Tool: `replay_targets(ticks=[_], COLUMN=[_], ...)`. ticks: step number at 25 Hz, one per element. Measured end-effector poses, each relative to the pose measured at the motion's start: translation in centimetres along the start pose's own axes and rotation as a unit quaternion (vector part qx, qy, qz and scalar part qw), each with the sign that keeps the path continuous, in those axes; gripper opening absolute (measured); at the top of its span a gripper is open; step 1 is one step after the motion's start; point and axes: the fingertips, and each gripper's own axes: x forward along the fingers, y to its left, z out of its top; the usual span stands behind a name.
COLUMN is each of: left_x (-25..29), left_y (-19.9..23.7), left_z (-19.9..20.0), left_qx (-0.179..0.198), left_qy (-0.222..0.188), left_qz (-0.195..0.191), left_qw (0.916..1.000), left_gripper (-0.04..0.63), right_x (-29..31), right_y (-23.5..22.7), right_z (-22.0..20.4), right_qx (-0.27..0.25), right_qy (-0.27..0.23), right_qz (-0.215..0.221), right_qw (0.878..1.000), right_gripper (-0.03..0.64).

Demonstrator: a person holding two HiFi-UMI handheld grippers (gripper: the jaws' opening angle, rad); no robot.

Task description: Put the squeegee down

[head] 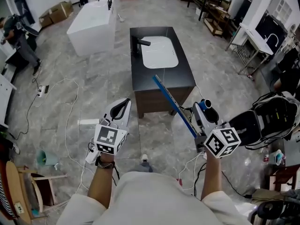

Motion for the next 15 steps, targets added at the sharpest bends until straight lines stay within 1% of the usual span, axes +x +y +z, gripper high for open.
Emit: replay_targets(ticks=[5, 15], left_x=[2.2, 5.8], left_y=[2.4, 4.8], left_z=[-0.6, -1.8], left_qx=[-0.005, -0.015], left_qy=[0.001, 0.005], left_qz=[-0.006, -0.032], left_qw=[1.0000, 0.9994], left_gripper=[-0.002, -0.002], right_x=[3.0, 7.2], right_y=[-0.7, -2.1], right_z=[0.4, 0.0], right_qx=[0.004, 0.029], right_qy=[0.000, 0.008], right_qz=[-0.007, -0.027], right_qw=[1.000, 0.999], right_gripper=[0.144, 0.144])
